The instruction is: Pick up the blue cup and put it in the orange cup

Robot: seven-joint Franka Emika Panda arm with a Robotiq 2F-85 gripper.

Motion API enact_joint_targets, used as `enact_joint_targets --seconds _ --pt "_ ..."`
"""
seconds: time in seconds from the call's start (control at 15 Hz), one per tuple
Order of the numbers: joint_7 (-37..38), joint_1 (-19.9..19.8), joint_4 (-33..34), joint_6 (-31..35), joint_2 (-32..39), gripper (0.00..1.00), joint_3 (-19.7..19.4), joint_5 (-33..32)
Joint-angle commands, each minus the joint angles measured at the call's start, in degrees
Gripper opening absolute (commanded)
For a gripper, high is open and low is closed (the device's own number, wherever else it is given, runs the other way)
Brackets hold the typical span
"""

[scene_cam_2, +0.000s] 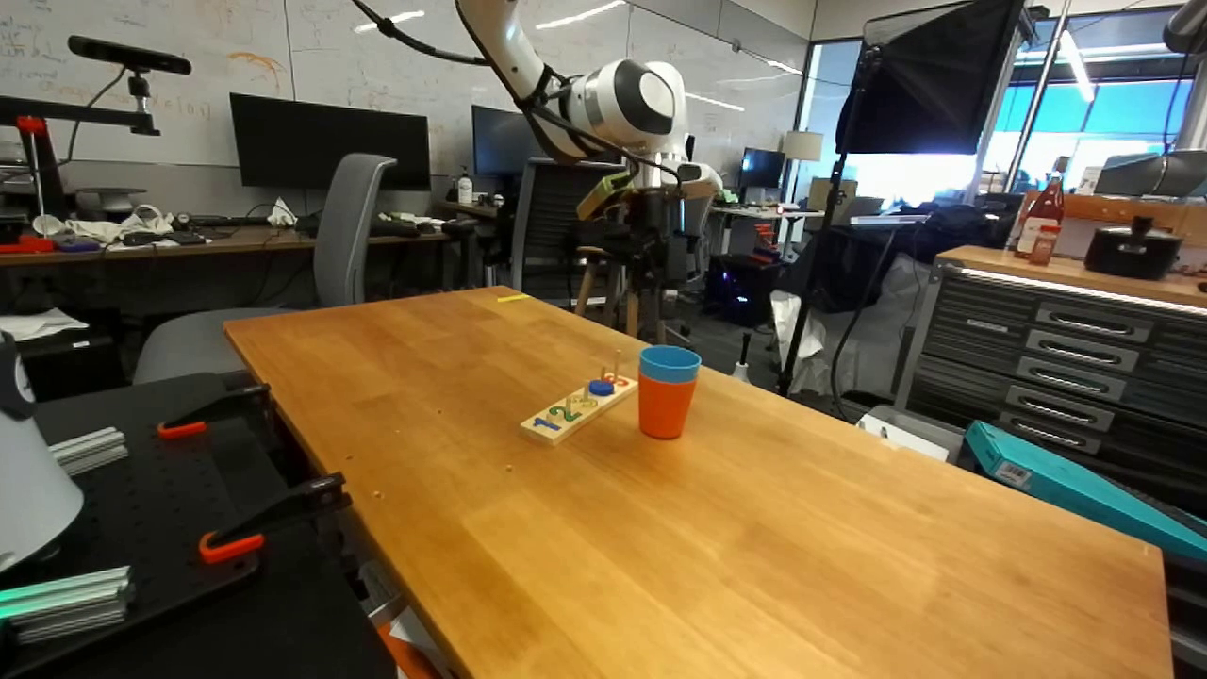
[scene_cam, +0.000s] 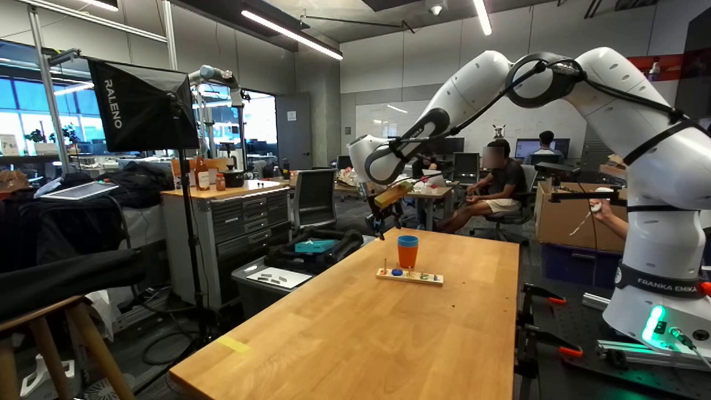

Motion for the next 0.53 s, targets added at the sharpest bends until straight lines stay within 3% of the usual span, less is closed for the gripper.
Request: enact_joint_targets --seconds 0.0,0.47 --pt "-6.3 0.4 -5.9 3.0 -8.9 1.0 3.2 2.6" --pt "-17.3 0.2 -12.3 3.4 -20.2 1.0 10.2 11.0"
